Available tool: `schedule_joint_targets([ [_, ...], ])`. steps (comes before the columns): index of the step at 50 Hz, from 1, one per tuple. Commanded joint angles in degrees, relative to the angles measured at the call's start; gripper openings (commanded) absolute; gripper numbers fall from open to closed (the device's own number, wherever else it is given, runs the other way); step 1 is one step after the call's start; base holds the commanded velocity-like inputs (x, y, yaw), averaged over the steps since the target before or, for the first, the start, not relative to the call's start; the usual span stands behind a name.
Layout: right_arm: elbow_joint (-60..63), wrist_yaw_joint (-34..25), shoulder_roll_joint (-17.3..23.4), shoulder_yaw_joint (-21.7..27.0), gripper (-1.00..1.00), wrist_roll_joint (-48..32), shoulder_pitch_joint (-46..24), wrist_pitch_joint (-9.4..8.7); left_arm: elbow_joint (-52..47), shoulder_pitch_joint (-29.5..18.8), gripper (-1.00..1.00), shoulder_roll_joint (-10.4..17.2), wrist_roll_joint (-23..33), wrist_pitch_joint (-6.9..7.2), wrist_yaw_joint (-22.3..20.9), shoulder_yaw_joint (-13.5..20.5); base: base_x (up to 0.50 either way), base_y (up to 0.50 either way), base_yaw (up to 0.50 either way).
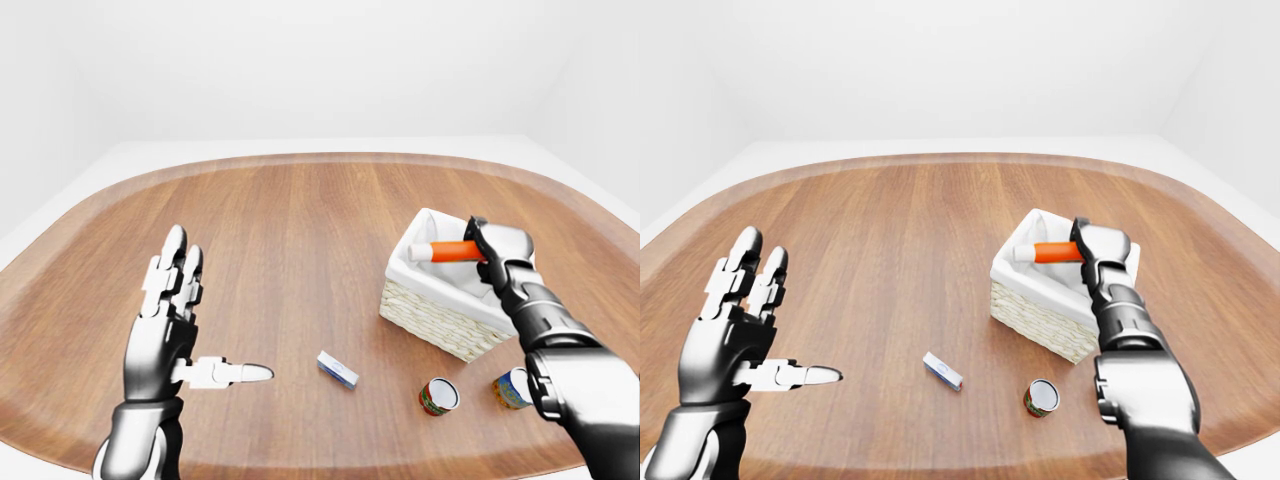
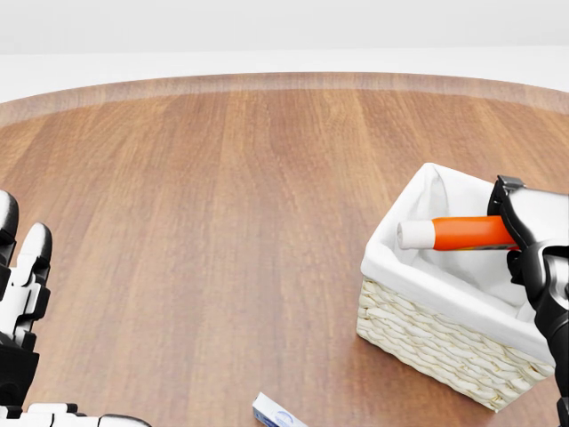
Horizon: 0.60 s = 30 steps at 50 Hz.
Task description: Pick up the ketchup, and put it in the basket.
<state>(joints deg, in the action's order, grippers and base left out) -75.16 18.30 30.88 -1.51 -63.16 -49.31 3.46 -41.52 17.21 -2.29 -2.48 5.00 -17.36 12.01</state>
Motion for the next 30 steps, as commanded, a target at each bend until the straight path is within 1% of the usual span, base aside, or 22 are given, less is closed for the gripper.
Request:
schedule_joint_targets([
  [1,-0.2,2.5,-0.1,1.3,-1.00,0.1,-0.2,0.42,-0.2,0.1,1.00,0.0,0.0,0.00,-0.1,0.1,0.00,0.00,0.00],
  [17,-1.1,3.4,-0.6,1.4,-1.00,0.3,0.4,0.05,0.3,-0.2,1.00,0.0,0.1,0.00,0.0,0.1,0.00,0.00,0.00],
  [18,-1.1,3.5,-0.6,1.5,-0.44,0.3,0.4,-0.03,0.3,-0.2,1.00,0.0,0.2,0.00,0.0,0.1,0.00,0.00,0.00],
  [19,-1.1,3.4,-0.6,1.5,0.95,0.4,0.4,-0.12,0.2,-0.2,1.00,0.0,0.1,0.00,0.0,0.1,0.00,0.00,0.00],
  [20,-1.1,3.6,-0.6,1.6,1.00,0.6,0.4,-0.17,0.2,-0.2,1.00,0.0,0.1,0.00,0.0,0.1,0.00,0.00,0.00],
  [30,-0.8,4.3,-0.5,1.6,1.00,0.9,-0.1,-0.06,-0.1,-0.1,1.00,0.0,0.0,0.00,-0.1,0.2,0.00,0.00,0.00],
])
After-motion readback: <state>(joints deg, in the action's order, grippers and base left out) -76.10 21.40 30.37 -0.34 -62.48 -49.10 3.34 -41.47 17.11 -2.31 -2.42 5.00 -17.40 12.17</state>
